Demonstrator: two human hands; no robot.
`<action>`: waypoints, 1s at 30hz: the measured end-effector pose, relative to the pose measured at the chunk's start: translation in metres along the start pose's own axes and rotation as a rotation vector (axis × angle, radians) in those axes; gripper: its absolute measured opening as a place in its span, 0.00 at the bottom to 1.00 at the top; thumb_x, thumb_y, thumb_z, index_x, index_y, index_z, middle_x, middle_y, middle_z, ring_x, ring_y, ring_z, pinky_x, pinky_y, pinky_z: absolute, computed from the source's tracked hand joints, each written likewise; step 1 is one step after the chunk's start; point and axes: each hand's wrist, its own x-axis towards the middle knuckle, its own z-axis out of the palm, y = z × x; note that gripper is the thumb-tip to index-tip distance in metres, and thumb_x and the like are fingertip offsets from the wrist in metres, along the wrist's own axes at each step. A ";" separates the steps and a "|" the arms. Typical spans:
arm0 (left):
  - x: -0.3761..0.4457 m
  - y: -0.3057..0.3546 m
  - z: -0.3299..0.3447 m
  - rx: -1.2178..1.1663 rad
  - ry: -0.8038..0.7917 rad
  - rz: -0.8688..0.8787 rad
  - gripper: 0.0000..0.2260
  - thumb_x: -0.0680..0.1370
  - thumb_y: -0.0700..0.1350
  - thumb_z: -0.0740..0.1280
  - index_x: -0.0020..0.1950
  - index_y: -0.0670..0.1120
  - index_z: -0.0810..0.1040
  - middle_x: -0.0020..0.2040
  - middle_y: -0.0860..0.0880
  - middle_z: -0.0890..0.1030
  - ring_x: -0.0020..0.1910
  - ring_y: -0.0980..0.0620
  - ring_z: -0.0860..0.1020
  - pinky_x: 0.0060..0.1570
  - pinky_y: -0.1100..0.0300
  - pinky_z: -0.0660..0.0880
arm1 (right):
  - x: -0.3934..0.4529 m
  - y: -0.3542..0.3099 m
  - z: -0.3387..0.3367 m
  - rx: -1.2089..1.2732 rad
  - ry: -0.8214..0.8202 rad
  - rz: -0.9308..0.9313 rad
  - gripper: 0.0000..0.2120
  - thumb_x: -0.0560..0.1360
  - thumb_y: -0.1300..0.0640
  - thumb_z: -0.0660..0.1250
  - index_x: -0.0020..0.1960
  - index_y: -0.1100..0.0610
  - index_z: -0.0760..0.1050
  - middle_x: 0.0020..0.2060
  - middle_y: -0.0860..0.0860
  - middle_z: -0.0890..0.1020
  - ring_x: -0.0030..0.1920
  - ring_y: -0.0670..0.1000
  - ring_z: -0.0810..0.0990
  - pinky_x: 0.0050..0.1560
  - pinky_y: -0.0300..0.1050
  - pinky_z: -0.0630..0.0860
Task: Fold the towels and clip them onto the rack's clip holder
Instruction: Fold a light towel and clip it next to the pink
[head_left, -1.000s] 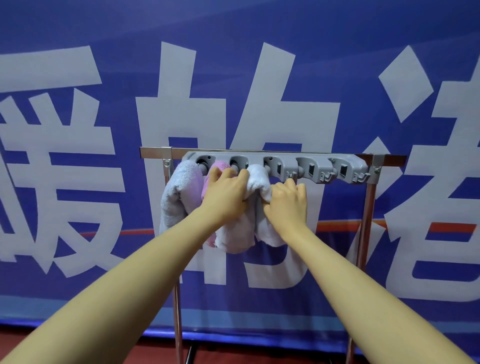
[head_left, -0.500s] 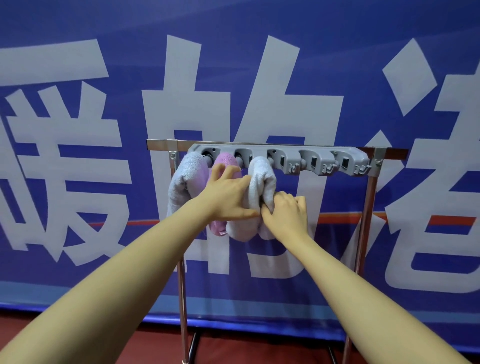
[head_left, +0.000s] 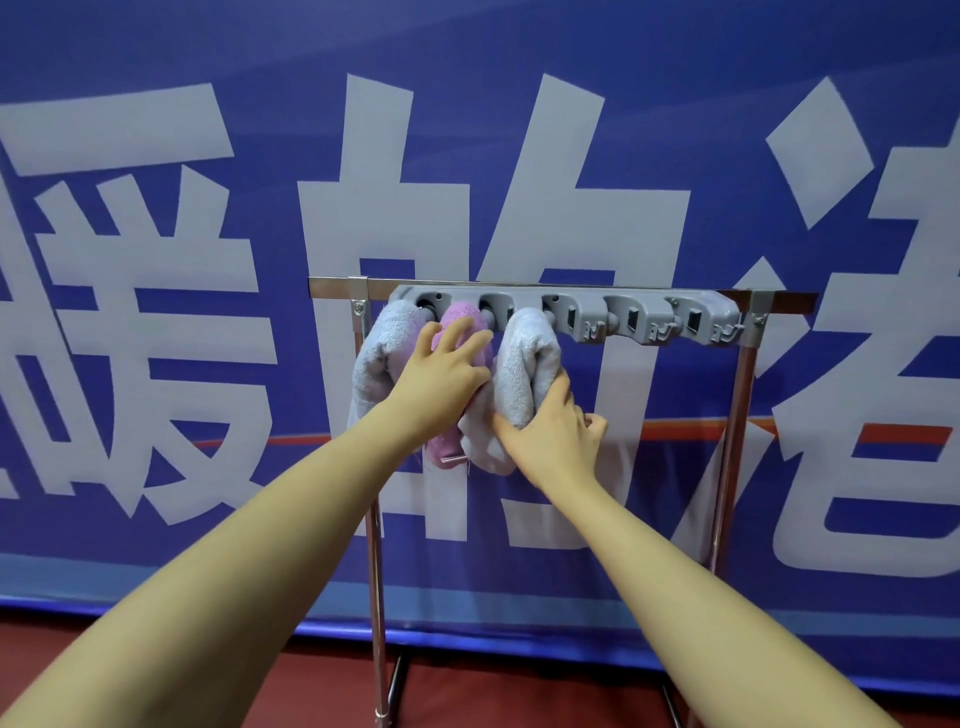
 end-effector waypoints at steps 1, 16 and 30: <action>0.000 -0.001 0.002 -0.010 0.016 0.004 0.05 0.61 0.39 0.65 0.29 0.47 0.78 0.52 0.45 0.81 0.56 0.40 0.76 0.50 0.43 0.72 | 0.002 -0.002 0.002 0.008 0.014 0.028 0.41 0.69 0.35 0.62 0.71 0.58 0.55 0.63 0.53 0.75 0.62 0.54 0.74 0.64 0.57 0.61; 0.000 0.003 0.004 -0.268 -0.031 -0.106 0.17 0.73 0.45 0.50 0.51 0.47 0.76 0.69 0.44 0.69 0.69 0.34 0.63 0.58 0.37 0.61 | 0.009 0.021 0.015 -0.102 0.025 -0.149 0.34 0.69 0.58 0.69 0.70 0.58 0.58 0.62 0.52 0.74 0.61 0.52 0.72 0.54 0.46 0.61; -0.003 0.009 -0.004 -0.343 -0.019 -0.422 0.27 0.71 0.53 0.56 0.70 0.50 0.65 0.74 0.44 0.59 0.72 0.42 0.57 0.65 0.44 0.57 | 0.028 -0.003 -0.035 0.074 0.113 -0.324 0.32 0.73 0.59 0.62 0.74 0.44 0.57 0.72 0.49 0.62 0.64 0.56 0.69 0.57 0.57 0.74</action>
